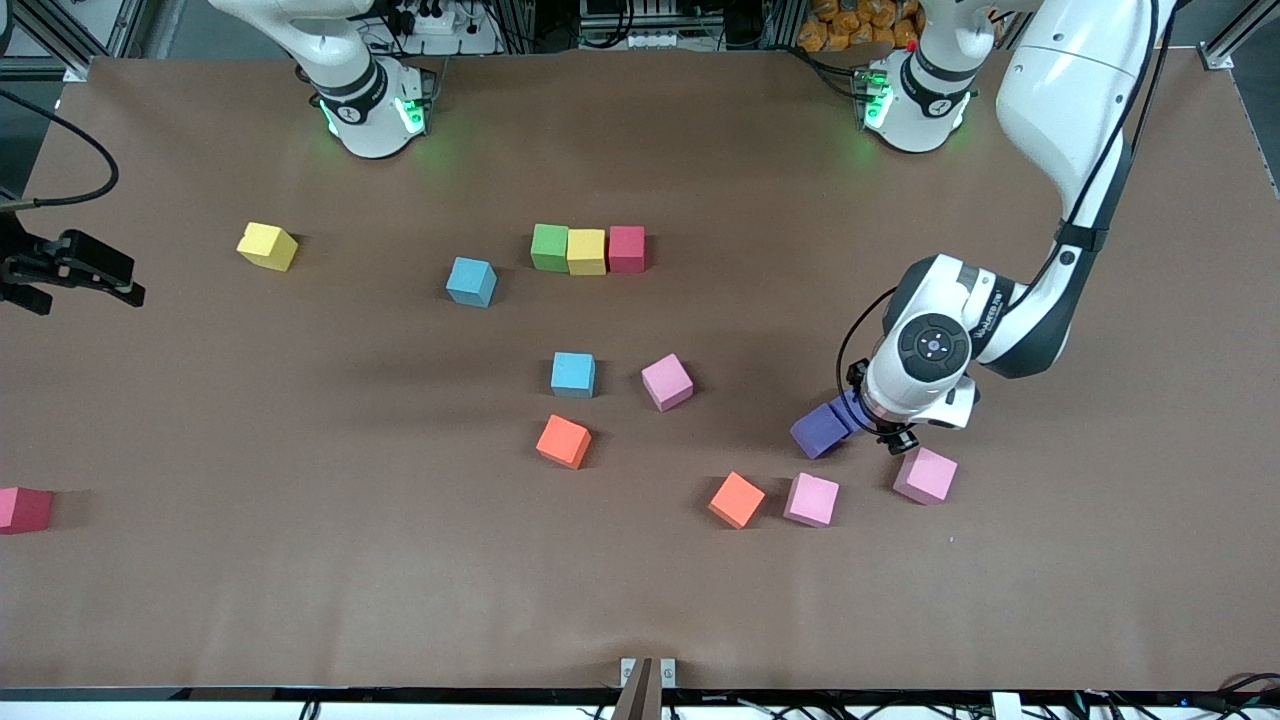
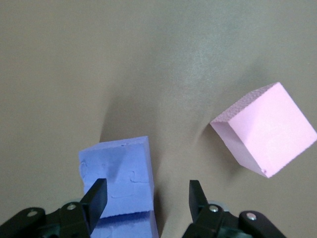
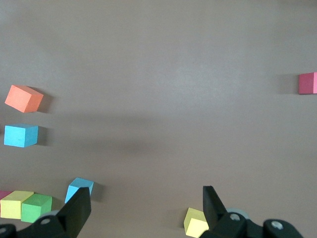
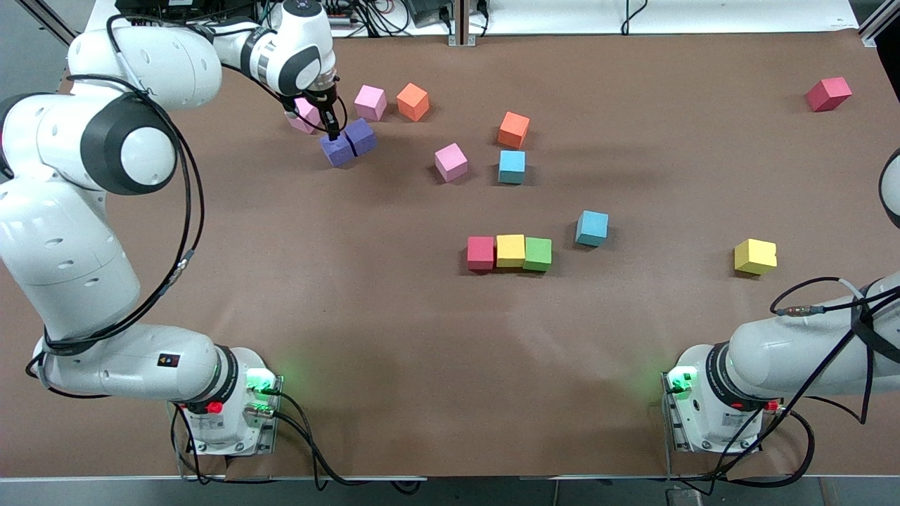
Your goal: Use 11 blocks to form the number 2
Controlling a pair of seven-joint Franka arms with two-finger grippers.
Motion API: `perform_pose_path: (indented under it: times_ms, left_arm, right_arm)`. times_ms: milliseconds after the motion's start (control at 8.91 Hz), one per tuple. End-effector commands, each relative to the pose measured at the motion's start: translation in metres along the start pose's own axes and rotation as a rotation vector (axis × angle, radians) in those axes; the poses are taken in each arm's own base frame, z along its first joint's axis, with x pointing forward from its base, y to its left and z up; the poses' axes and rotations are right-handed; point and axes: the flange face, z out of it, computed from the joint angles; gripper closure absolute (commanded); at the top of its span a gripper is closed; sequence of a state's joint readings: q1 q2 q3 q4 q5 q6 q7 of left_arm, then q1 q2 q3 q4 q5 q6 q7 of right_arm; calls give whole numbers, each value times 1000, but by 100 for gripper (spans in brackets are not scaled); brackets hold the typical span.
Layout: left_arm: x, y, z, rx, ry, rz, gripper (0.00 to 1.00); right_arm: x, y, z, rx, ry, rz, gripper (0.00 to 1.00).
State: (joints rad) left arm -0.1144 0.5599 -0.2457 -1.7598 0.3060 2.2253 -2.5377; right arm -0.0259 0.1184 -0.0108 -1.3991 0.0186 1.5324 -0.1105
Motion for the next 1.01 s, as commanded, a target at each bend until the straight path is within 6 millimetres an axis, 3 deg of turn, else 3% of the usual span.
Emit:
perform_pose_path:
  times_ms: [0, 561, 898]
  left_arm:
    - [2, 0, -9, 3, 2, -44, 23]
    - [3, -1, -9, -1, 6, -17, 21]
    - [-2, -14, 5, 24, 18, 33, 21]
  right_arm:
    - [-2, 0, -6, 8, 8, -5, 0]
    - [-2, 0, -6, 8, 8, -5, 0]
    - [-2, 1, -6, 8, 8, -3, 0]
